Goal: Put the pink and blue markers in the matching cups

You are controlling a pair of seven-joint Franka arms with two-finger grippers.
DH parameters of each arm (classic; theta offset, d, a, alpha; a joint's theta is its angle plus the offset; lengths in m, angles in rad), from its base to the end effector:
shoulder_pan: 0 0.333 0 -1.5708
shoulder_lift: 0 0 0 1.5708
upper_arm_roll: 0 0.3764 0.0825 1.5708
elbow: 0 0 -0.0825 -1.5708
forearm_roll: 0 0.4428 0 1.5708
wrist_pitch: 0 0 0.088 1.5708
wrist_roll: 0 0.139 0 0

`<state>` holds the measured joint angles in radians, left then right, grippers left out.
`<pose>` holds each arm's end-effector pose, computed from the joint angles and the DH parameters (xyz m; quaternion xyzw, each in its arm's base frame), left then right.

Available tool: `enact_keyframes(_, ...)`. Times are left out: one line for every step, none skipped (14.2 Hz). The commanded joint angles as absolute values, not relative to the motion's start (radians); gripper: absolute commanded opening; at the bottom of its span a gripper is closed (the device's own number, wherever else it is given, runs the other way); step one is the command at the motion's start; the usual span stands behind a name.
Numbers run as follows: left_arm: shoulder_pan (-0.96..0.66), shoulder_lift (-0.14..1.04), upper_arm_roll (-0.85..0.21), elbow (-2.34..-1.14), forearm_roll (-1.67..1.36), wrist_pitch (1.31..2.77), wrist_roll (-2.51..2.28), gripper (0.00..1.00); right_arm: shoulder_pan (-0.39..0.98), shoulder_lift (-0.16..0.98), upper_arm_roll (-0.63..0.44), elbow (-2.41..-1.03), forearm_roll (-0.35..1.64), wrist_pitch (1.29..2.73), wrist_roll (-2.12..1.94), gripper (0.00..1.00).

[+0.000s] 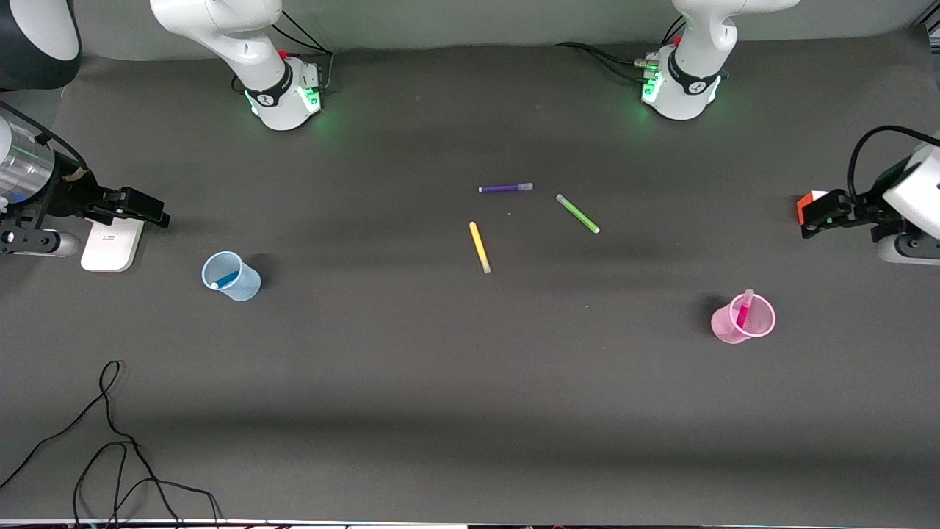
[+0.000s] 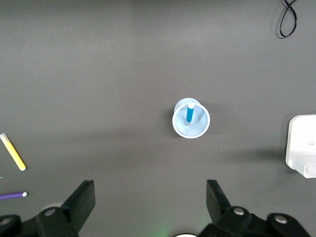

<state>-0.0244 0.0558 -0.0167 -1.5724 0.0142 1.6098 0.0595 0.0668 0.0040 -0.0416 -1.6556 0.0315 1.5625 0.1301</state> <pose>0.6351 -0.0239 0.6206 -0.9987 0.0506 0.0093 0.0065 0.6062 0.0197 0.6052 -0.9973 0.0530 0.0496 0.0118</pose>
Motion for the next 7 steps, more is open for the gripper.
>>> enact_keyframes(-0.052, 0.003, 0.008, -1.617, 0.005, 1.602, 0.051, 1.00, 0.022, 0.011, 0.001, -1.643, 0.051, 1.572, 0.132, 1.00)
enact_keyframes(-0.052, 0.000, 0.008, -1.617, 0.005, 1.600, 0.032, 1.00, 0.021, 0.014, 0.003, -1.643, 0.045, 1.594, 0.133, 1.00)
enact_keyframes(-0.051, -0.003, 0.008, -1.617, 0.005, 1.600, 0.008, 1.00, 0.028, 0.020, 0.005, -1.643, 0.041, 1.604, 0.136, 1.00)
enact_keyframes(-0.051, -0.006, 0.008, -1.617, 0.005, 1.598, 0.006, 1.00, 0.029, 0.024, 0.005, -1.643, 0.040, 1.614, 0.140, 1.00)
enact_keyframes(-0.051, -0.006, 0.008, -1.617, 0.005, 1.597, 0.006, 1.00, 0.029, 0.025, 0.005, -1.643, 0.040, 1.618, 0.141, 1.00)
enact_keyframes(-0.049, -0.006, 0.008, -1.617, 0.006, 1.595, 0.008, 1.00, 0.031, 0.025, 0.005, -1.641, 0.038, 1.618, 0.141, 1.00)
enact_keyframes(-0.051, -0.006, 0.008, -1.617, 0.006, 1.594, 0.008, 1.00, 0.031, 0.025, 0.005, -1.638, 0.038, 1.618, 0.141, 1.00)
